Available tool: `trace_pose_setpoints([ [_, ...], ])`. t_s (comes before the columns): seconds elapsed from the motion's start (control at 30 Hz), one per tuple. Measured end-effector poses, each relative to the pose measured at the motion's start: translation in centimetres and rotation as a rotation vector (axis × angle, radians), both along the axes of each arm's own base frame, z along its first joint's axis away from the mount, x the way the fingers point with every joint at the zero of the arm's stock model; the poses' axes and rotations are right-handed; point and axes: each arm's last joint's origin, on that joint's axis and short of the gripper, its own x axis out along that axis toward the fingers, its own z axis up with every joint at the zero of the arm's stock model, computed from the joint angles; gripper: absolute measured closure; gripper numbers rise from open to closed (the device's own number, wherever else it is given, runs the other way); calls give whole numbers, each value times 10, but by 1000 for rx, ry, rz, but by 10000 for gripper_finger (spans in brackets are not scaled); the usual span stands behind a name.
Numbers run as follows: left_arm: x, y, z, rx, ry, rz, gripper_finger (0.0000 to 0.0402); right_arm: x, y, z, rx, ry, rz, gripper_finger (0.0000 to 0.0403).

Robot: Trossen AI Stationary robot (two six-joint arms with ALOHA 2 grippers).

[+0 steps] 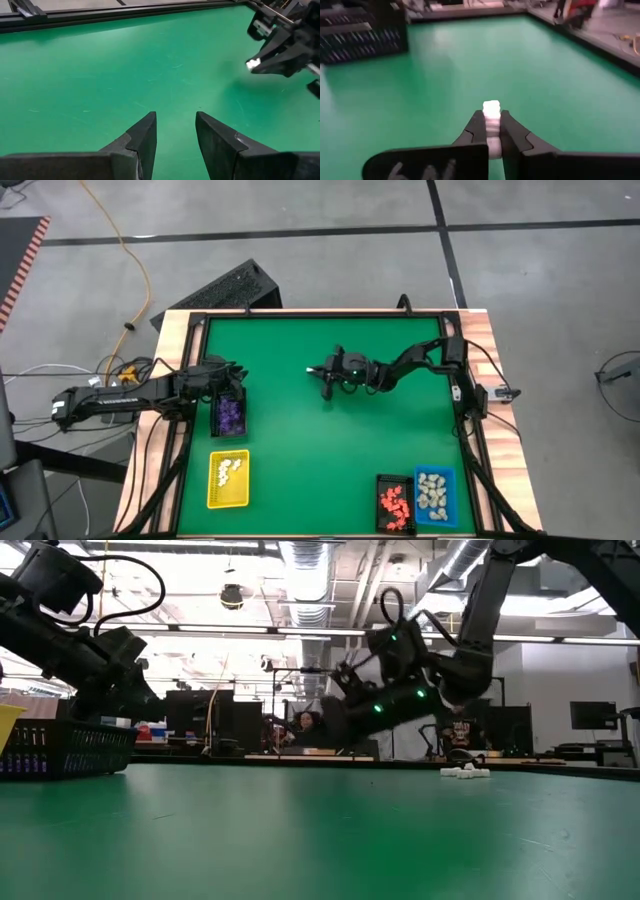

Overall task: Sort Halloween decoration
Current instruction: Put the white skeleton toy into the yellow basket

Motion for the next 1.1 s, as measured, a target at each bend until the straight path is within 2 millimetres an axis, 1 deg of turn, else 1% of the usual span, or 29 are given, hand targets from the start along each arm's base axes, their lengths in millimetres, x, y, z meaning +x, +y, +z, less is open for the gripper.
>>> trace_pose_setpoints([
  [0.17,0,0,0,0,0,0,276,23,2,26,-29,-99,22,371],
  [0.27,0,0,0,-1,-1,0,276,39,4,43,-58,-125,37,371],
  [0.37,0,0,0,-1,-1,0,276,57,10,60,-93,-116,65,371],
  [0.47,0,0,0,-1,-1,0,276,74,21,80,-140,-108,106,371],
  [0.63,0,0,0,-2,-1,0,276,97,50,117,-254,-135,187,371],
  [0.8,0,0,0,-3,-2,0,276,110,90,148,-334,-162,278,366],
  [0.97,0,0,0,-3,-3,0,276,113,126,162,-369,-186,355,366],
  [1.03,0,0,0,-3,-2,0,276,113,137,165,-367,-204,382,366],
  [1.1,0,0,0,-8,-6,2,276,116,147,162,-349,-213,401,366],
])
